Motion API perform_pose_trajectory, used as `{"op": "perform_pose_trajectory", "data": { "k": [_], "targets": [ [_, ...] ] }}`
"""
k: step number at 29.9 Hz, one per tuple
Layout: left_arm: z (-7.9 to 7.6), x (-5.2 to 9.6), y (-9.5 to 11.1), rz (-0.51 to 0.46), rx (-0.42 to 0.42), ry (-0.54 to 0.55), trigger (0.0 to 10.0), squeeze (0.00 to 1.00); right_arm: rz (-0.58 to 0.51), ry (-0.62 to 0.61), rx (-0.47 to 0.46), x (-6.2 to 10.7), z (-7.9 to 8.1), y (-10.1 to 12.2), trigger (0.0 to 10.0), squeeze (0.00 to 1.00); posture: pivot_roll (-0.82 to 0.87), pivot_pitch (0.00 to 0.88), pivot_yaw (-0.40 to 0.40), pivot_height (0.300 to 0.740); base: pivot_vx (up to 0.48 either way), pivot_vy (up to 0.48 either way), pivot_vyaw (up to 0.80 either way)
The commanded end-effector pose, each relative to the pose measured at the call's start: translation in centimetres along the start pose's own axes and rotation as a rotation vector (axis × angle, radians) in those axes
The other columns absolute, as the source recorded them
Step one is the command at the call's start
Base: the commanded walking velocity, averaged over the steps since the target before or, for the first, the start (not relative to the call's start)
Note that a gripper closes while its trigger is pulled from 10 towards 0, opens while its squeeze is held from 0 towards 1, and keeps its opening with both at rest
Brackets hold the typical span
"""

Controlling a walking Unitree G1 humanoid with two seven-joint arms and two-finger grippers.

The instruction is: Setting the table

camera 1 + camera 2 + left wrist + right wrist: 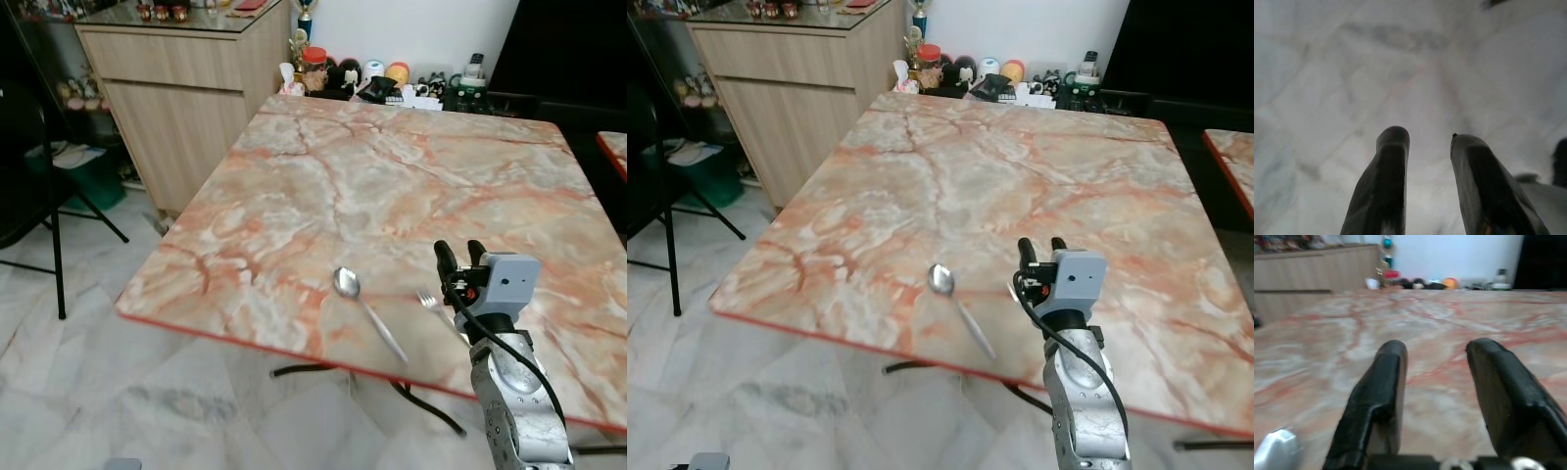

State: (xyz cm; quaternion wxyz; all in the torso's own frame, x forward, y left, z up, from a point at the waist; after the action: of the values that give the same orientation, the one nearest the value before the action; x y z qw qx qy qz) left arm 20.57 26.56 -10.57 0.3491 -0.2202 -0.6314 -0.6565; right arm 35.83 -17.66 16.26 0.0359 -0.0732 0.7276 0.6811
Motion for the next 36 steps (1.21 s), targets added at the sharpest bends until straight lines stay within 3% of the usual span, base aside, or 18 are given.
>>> {"op": "perform_pose_trajectory", "data": {
  "k": [1,8,15,22,23,24,25,27,28,29,30,36],
  "targets": [
    [0.5,0.2,-0.5,0.012,0.003,0.010,10.0,0.00,-0.013,0.038,-0.004,0.0,0.8,0.4,10.0,0.00,0.00,0.103,0.004,0.740,0.000,0.000,0.00],
    [0.4,0.2,-0.8,0.019,0.004,0.010,10.0,0.00,0.048,0.108,0.068,0.8,1.4,-0.5,10.0,0.00,-0.01,0.107,0.003,0.740,0.000,0.000,0.00],
    [0.4,0.2,-0.9,0.023,-0.001,0.009,10.0,0.00,0.074,0.176,0.127,1.9,0.3,-0.4,10.0,0.00,-0.02,0.112,0.003,0.740,0.000,0.000,0.00],
    [0.3,0.2,-0.8,0.024,-0.005,0.004,10.0,0.00,0.189,0.302,0.151,3.1,-0.1,-0.8,10.0,0.00,-0.02,0.124,0.003,0.740,0.000,0.000,0.00],
    [0.3,0.2,-0.8,0.025,-0.007,0.003,10.0,0.00,0.211,0.314,0.163,3.3,-0.5,-0.9,10.0,0.74,-0.03,0.130,0.005,0.740,0.000,0.000,0.00],
    [0.3,0.2,-0.8,0.025,-0.007,0.003,10.0,0.00,0.211,0.314,0.163,3.3,-0.5,-0.9,10.0,0.74,-0.03,0.130,0.005,0.740,0.000,0.000,0.00],
    [0.2,0.2,-0.9,0.027,-0.011,0.001,10.0,0.00,0.238,0.354,0.152,3.9,-0.5,-1.1,10.0,1.00,-0.03,0.131,0.006,0.740,0.000,0.000,0.00],
    [0.2,0.2,-0.9,0.030,-0.021,-0.004,10.0,0.00,0.264,0.370,0.153,4.2,-0.5,-1.3,10.0,1.00,-0.03,0.131,0.007,0.740,0.000,0.000,0.00],
    [0.1,0.2,-0.9,0.031,-0.026,-0.008,10.0,0.00,0.300,0.384,0.149,4.5,-0.3,-1.9,10.0,0.71,-0.03,0.126,0.006,0.740,0.000,0.000,0.00],
    [0.1,0.2,-1.0,0.031,-0.027,-0.008,10.0,0.00,0.312,0.391,0.149,4.6,-0.2,-2.2,10.0,0.71,-0.03,0.126,0.006,0.740,0.000,0.000,0.00],
    [0.1,0.2,-1.0,0.032,-0.026,-0.008,10.0,0.00,0.336,0.400,0.166,4.9,-0.1,-2.7,10.0,0.00,-0.03,0.107,0.005,0.740,0.000,0.000,0.00],
    [0.1,0.2,-0.9,0.028,-0.038,-0.013,10.0,0.00,0.488,0.369,0.139,5.6,-1.1,-5.7,10.0,0.00,-0.02,0.068,0.012,0.740,0.000,0.000,0.00]
  ]
}}
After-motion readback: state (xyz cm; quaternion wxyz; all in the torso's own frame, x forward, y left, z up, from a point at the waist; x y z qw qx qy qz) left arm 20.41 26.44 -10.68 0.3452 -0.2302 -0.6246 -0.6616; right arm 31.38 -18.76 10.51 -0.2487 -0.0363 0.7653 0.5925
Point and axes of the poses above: a point about 5 cm out from each wrist's last joint towards the gripper, its own x axis pointing back from the gripper into the wrist, its own y axis along the axis of the wrist's last joint, z = x × y, the point moved 5 cm from there along -x, pointing out of the wrist towards the gripper, and after that the axes turned 3 degrees about x, right-handed, at the moved point
